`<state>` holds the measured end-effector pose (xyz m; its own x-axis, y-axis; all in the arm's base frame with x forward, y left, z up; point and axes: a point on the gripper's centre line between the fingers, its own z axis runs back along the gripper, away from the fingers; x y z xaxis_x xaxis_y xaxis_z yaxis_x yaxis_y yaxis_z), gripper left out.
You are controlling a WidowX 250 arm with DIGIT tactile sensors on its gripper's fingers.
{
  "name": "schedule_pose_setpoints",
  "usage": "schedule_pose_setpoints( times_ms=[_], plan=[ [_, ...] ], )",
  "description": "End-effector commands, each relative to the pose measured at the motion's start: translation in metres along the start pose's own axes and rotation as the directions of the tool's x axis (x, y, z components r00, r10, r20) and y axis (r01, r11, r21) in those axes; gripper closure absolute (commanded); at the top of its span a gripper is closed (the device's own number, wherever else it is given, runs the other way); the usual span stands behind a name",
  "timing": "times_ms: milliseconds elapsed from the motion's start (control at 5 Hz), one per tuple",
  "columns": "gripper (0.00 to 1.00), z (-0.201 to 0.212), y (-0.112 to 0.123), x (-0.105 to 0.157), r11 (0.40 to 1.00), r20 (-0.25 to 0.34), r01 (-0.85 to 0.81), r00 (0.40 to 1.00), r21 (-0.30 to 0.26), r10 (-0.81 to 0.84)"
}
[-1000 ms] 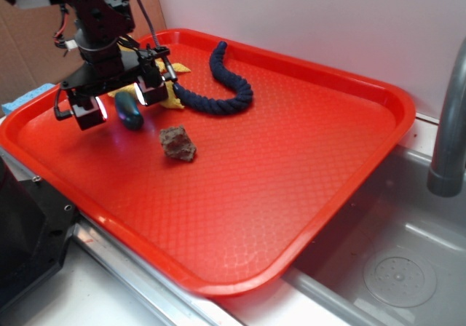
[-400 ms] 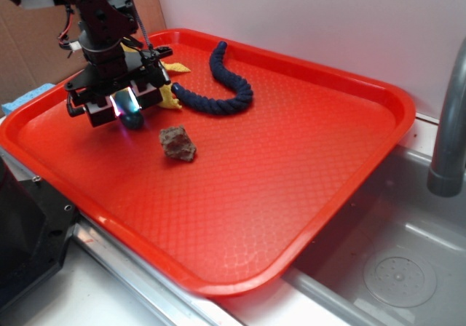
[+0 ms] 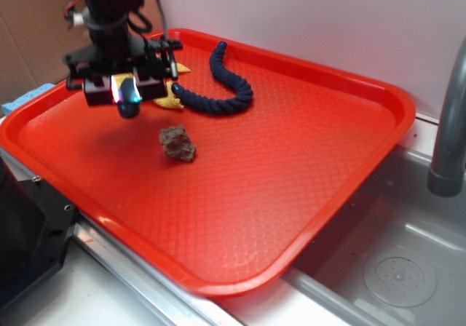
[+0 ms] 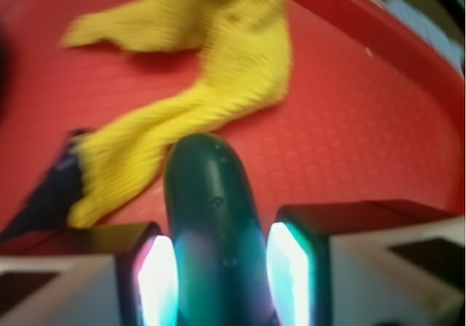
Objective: Grab the plastic pickle.
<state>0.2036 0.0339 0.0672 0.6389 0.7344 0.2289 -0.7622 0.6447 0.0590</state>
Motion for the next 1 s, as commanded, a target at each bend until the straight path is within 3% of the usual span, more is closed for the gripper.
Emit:
schedule_pose_setpoints(
  times_ms=[0, 400, 600, 800],
  plan=[
    [1.00, 0.090, -0.018, -0.008, 0.887, -0.018, 0.422, 0.901, -0.189, -0.433],
    [1.00, 0.144, -0.025, -0.016, 0.706, 0.019, 0.650, 0.739, -0.282, -0.673],
    [1.00, 0.147, -0.027, -0.014, 0.700, 0.016, 0.656, 0.733, -0.283, -0.680],
    [1.00, 0.142, -0.028, -0.009, 0.729, -0.024, 0.632, 0.751, -0.263, -0.660]
  ],
)
